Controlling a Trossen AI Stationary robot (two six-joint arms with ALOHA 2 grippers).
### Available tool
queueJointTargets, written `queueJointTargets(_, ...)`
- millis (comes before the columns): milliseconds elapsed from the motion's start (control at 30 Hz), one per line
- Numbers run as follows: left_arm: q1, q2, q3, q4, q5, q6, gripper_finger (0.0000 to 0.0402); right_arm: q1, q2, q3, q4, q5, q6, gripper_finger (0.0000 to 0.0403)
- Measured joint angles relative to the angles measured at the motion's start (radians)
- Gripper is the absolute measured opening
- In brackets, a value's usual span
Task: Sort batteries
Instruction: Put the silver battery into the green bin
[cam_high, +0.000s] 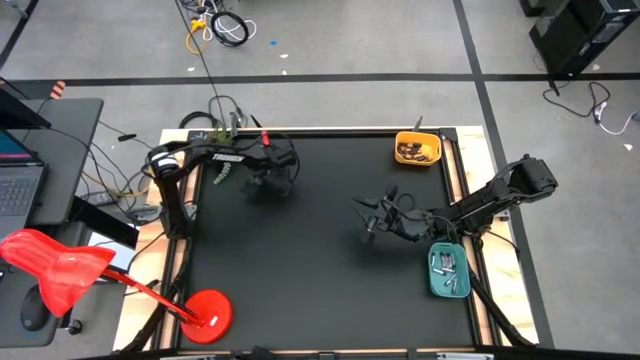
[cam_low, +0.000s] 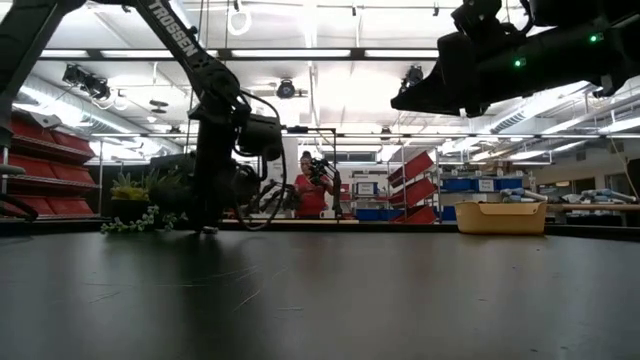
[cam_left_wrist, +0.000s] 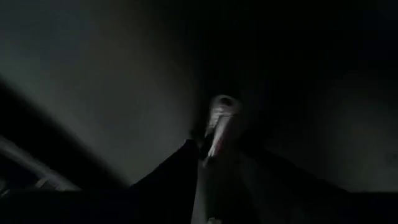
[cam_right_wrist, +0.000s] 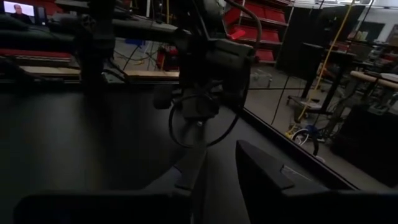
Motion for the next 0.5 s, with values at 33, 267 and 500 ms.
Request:
queueJointTargets(33, 0.001, 0.007, 0.009, -0.02, 0.026, 0.0, 0.0135, 0.0, 0.0, 0.0, 0.0, 0.0, -0.002, 0.0094)
queueJointTargets(267, 0.004, 0.009, 0.017, -0.046, 0.108, -0.003, 0.0072, 0.0, 0.0, 0.0, 0.0, -0.001, -0.004, 0.0094)
queueJointTargets(500, 0.003, 0.009, 0.008, -0.02, 0.103, -0.004, 0.0016, 0.001, 0.0, 0.0, 0.0, -0.002, -0.001, 0.009)
